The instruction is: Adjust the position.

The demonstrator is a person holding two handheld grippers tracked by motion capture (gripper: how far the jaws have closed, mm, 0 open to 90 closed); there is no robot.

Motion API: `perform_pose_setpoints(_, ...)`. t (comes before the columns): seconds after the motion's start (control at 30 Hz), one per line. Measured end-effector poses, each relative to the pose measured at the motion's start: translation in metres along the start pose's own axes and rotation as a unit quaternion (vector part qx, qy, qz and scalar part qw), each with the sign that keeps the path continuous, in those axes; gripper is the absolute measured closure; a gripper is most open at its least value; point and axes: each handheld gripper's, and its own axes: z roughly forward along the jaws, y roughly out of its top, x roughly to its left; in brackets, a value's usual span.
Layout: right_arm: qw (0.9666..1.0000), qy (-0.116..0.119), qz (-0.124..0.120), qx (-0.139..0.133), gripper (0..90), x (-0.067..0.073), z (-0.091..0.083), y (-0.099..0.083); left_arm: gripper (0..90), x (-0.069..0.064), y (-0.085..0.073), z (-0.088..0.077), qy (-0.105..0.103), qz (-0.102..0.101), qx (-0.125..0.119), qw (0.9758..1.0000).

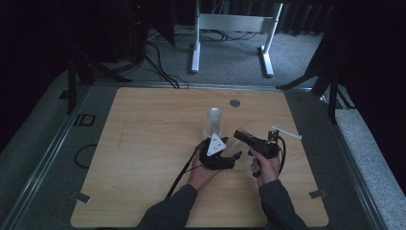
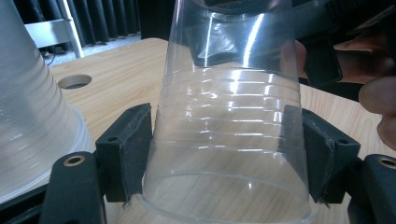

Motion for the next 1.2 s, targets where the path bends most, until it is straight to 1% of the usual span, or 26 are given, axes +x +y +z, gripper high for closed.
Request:
perform_pose_setpoints(0.07, 1.0000, -0.001, -0.002, 0.001, 39.4, 0.000, 0.000, 0.000, 26.9, 0.000, 0.000, 0.000, 0.000, 0.000, 0.000, 1.0000)
perform_pose_setpoints(0.13, 1.0000, 0.000, -0.004, 0.004, 37.1, 0.000, 0.000, 0.000, 27.2, 0.000, 0.000, 0.000, -0.002, 0.000, 0.000, 1.0000)
perform_pose_setpoints(0.17, 1.0000, 0.000, -0.005, 0.006, 36.5, 0.001, 0.000, 0.001, 29.2, 0.000, 0.000, 0.000, -0.002, 0.001, 0.000, 1.0000)
perform_pose_setpoints(0.2, 1.0000, 0.000, -0.005, 0.006, 36.5, 0.001, 0.000, 0.001, 29.2, 0.000, 0.000, 0.000, -0.002, 0.001, 0.000, 1.0000)
perform_pose_setpoints(0.3, 0.9998, 0.001, -0.017, 0.009, 33.8, 0.001, -0.001, 0.000, 29.2, 0.001, -0.001, -0.001, -0.003, 0.000, 0.001, 1.0000)
perform_pose_setpoints(0.4, 0.9997, 0.002, -0.019, 0.012, 33.2, 0.001, -0.001, 0.000, 29.3, 0.002, 0.000, -0.002, -0.002, 0.001, 0.002, 1.0000)
perform_pose_setpoints(0.43, 0.9996, 0.001, -0.025, 0.015, 32.5, 0.001, -0.002, 0.000, 29.3, 0.003, 0.000, -0.002, -0.002, 0.001, 0.003, 1.0000)
perform_pose_setpoints(0.57, 0.9992, 0.003, -0.033, 0.023, 31.6, 0.002, -0.003, -0.001, 29.3, 0.005, 0.000, -0.003, 0.000, 0.000, 0.004, 1.0000)
perform_pose_setpoints(0.63, 0.9986, 0.005, -0.042, 0.032, 31.3, 0.002, -0.004, -0.001, 29.3, 0.007, 0.000, -0.005, 0.002, 0.000, 0.005, 1.0000)
perform_pose_setpoints(0.8, 0.9974, 0.006, -0.057, 0.043, 31.3, 0.003, -0.006, -0.003, 29.2, 0.013, 0.001, -0.010, 0.003, -0.001, 0.007, 1.0000)
perform_pose_setpoints(0.97, 0.9946, 0.003, -0.084, 0.060, 29.7, 0.003, -0.009, -0.004, 29.3, 0.019, 0.002, -0.017, 0.008, 0.000, 0.008, 0.9999)
perform_pose_setpoints(1.07, 0.9926, 0.003, -0.096, 0.073, 28.7, 0.003, -0.011, -0.005, 29.4, 0.022, 0.003, -0.020, 0.010, 0.000, 0.009, 0.9999)
perform_pose_setpoints(1.1, 0.9926, 0.003, -0.096, 0.073, 28.7, 0.003, -0.011, -0.005, 29.3, 0.022, 0.003, -0.020, 0.010, 0.000, 0.009, 0.9999)
perform_pose_setpoints(1.13, 0.9919, 0.000, -0.101, 0.078, 28.8, 0.003, -0.012, -0.005, 29.3, 0.024, 0.003, -0.022, 0.010, 0.001, 0.011, 0.9999)
perform_pose_setpoints(1.17, 0.9902, -0.008, -0.111, 0.085, 28.8, 0.003, -0.013, -0.005, 29.3, 0.024, 0.003, -0.022, 0.010, 0.002, 0.012, 0.9999)
perform_pose_setpoints(1.2, 0.9897, -0.009, -0.114, 0.086, 28.8, 0.003, -0.014, -0.005, 29.3, 0.025, 0.003, -0.023, 0.011, 0.003, 0.012, 0.9999)
